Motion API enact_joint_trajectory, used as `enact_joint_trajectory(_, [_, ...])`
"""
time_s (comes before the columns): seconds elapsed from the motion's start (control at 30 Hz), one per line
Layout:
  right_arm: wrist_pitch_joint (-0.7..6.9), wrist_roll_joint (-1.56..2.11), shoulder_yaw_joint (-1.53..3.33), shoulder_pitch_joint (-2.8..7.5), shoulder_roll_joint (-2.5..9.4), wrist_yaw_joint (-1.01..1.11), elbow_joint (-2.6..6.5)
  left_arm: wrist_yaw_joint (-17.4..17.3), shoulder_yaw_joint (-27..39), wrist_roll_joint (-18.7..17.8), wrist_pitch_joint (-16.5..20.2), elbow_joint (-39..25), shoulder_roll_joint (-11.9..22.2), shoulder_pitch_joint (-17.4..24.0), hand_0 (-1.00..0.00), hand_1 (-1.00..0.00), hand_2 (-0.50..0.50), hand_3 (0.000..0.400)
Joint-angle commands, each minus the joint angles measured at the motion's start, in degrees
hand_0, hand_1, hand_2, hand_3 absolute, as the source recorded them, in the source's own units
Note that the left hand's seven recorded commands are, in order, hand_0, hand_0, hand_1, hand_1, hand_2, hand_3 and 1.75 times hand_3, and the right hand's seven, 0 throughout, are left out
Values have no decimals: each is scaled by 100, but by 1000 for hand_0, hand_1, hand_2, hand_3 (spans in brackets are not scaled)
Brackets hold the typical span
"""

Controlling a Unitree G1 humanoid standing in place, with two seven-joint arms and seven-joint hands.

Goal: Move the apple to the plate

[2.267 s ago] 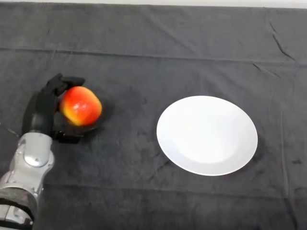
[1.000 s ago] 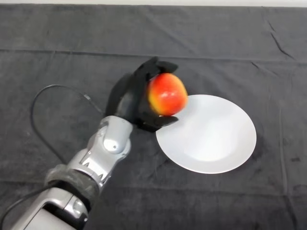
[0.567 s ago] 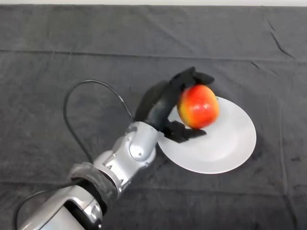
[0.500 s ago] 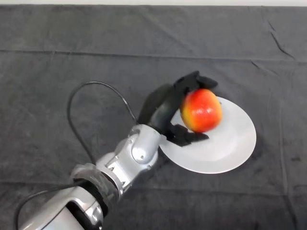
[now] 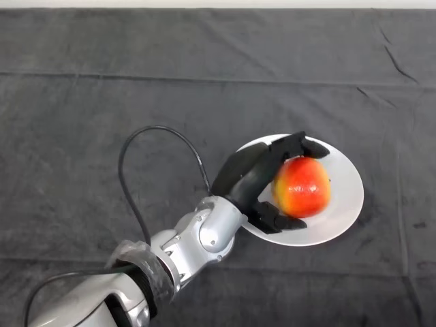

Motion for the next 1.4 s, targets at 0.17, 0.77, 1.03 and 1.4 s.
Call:
enact_joint_trajectory(0.17, [-58,142,-10,-49,-33,-34,-119,105,-233,-119,84,232,114,-331,-824,-4,-410,329])
enact_joint_trajectory(0.77, [-61,143,-12,-55,-41,-24,-99,64,-222,-294,47,301,202,-492,0,0,0,0])
enact_joint_trajectory(1.03, [-62,143,-12,-56,-42,-22,-96,24,177,-342,-214,111,585,-497,0,0,0,0])
enact_joint_trajectory(1.4, [-63,141,-10,-54,-38,-23,-102,139,1199,-485,-705,-617,1579,-134,0,0,0,0])
